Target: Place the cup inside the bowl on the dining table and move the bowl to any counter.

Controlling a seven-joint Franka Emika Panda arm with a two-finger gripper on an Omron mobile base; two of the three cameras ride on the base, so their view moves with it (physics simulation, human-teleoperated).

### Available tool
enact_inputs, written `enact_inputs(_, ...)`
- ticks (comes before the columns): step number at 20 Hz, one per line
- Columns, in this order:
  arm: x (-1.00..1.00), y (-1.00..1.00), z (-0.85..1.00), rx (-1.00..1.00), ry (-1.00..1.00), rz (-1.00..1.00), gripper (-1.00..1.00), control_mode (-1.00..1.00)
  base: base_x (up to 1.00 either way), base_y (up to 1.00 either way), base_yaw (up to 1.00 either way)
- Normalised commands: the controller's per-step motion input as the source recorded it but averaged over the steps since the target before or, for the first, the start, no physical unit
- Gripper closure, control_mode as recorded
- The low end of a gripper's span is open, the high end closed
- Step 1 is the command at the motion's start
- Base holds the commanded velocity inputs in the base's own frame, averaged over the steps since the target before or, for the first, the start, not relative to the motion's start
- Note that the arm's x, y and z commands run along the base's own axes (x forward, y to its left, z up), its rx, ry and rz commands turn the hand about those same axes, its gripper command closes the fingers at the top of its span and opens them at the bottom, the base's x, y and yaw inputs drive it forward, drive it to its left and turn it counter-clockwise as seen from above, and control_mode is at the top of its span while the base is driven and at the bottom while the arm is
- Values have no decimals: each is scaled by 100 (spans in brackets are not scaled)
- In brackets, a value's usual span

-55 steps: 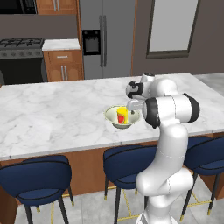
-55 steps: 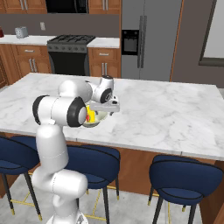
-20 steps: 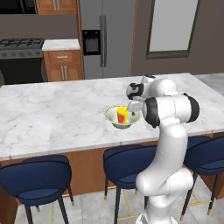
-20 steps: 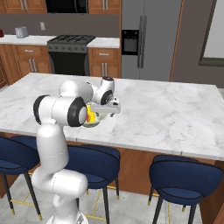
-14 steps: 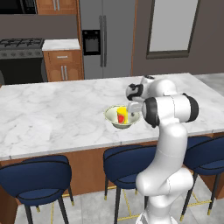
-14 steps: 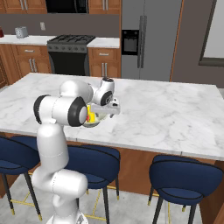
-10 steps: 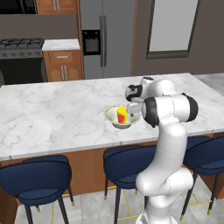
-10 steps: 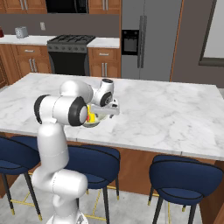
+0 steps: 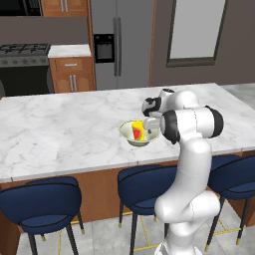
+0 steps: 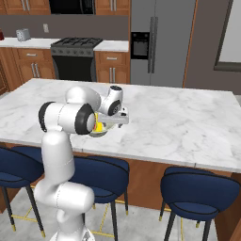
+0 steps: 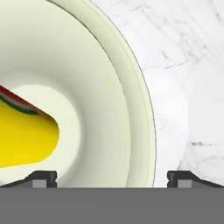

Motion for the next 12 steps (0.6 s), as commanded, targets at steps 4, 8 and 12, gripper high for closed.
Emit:
enact_inputs(4,0,0,-3,0,0,0,-100,-100,0,0,0)
enact_inputs(8,0,0,0,0,0,0,-100,-100,0,0,0)
enact_inputs(12,-1,0,-4,0,0,0,-100,-100,0,0,0)
